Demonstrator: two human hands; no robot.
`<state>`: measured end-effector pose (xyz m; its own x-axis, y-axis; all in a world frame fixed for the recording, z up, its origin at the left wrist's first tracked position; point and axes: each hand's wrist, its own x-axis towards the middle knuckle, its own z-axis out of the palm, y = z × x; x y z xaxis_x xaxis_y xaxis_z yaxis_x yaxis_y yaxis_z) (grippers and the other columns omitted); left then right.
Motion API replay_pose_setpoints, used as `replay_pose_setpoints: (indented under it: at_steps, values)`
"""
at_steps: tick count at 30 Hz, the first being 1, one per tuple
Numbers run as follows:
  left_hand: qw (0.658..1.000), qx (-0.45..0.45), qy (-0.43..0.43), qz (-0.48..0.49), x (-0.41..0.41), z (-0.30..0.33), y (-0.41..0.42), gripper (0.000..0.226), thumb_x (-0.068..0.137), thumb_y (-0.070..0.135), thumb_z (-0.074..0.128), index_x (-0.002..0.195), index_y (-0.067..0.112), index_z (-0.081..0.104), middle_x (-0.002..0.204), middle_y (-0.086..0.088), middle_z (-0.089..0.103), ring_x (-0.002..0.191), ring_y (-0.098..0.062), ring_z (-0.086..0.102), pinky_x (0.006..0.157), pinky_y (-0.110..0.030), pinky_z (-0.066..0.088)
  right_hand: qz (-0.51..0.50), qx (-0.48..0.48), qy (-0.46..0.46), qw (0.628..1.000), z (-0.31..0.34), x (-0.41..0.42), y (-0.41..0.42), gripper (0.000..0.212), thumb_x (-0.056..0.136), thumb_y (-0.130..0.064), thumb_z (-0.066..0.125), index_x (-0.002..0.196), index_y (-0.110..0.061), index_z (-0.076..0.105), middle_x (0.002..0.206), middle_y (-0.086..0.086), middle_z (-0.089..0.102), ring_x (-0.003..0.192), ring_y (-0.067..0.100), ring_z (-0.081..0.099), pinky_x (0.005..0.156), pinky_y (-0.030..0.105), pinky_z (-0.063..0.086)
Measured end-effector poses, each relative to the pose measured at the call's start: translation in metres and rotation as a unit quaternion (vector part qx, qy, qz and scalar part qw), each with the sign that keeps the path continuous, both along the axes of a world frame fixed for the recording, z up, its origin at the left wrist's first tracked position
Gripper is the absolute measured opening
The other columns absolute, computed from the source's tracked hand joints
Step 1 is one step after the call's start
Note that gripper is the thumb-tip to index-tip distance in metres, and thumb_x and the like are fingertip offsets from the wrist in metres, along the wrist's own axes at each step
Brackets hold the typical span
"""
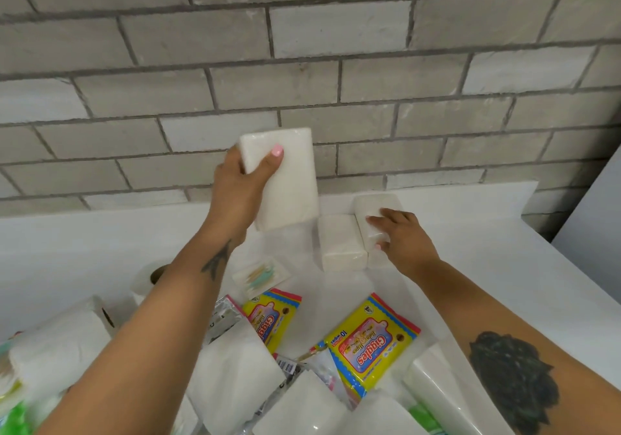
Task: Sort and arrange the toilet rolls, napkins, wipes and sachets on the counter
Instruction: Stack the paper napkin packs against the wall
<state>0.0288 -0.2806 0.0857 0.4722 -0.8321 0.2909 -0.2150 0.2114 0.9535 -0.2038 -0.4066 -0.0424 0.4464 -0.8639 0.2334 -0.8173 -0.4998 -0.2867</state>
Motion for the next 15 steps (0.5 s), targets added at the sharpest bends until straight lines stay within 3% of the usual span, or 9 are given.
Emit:
replay_pose_setpoints:
  at_steps: [4, 9, 15]
  values:
    - [0.992, 0.124, 0.032, -0.002, -0.01, -0.02, -0.045, 0.05, 0.079, 0.051, 0.067, 0.111, 0.012, 0.061, 0.106, -0.003, 0.069, 0.094, -0.021, 0.068, 0.082, -0.04, 0.056, 0.001, 0.0, -0.007, 1.0, -0.001, 0.0, 0.001, 0.055, 0.092, -0.018, 0.057, 0.141, -0.03, 0.038, 0.152, -0.004, 0.03, 0.138, 0.018, 0.023, 0.111, 0.026, 0.023]
    - [0.968, 0.23, 0.096, 0.025, -0.024, -0.054, -0.088, 0.071, 0.074, 0.053, 0.071, 0.119, 0.002, 0.054, 0.109, -0.009, 0.064, 0.086, -0.022, 0.062, 0.05, -0.025, 0.048, 0.001, 0.002, -0.001, 1.0, 0.0, -0.001, -0.001, 0.054, 0.093, -0.02, 0.055, 0.142, -0.031, 0.036, 0.152, -0.005, 0.028, 0.138, 0.018, 0.021, 0.112, 0.026, 0.022]
    - [0.948, 0.317, 0.012, -0.007, -0.025, -0.083, -0.113, 0.064, 0.079, 0.059, 0.062, 0.113, 0.005, 0.057, 0.115, -0.011, 0.064, 0.098, -0.027, 0.063, 0.063, -0.03, 0.051, 0.012, -0.015, -0.006, 1.0, -0.001, -0.001, -0.001, 0.053, 0.093, -0.022, 0.055, 0.142, -0.03, 0.037, 0.152, -0.003, 0.03, 0.137, 0.021, 0.024, 0.113, 0.027, 0.021]
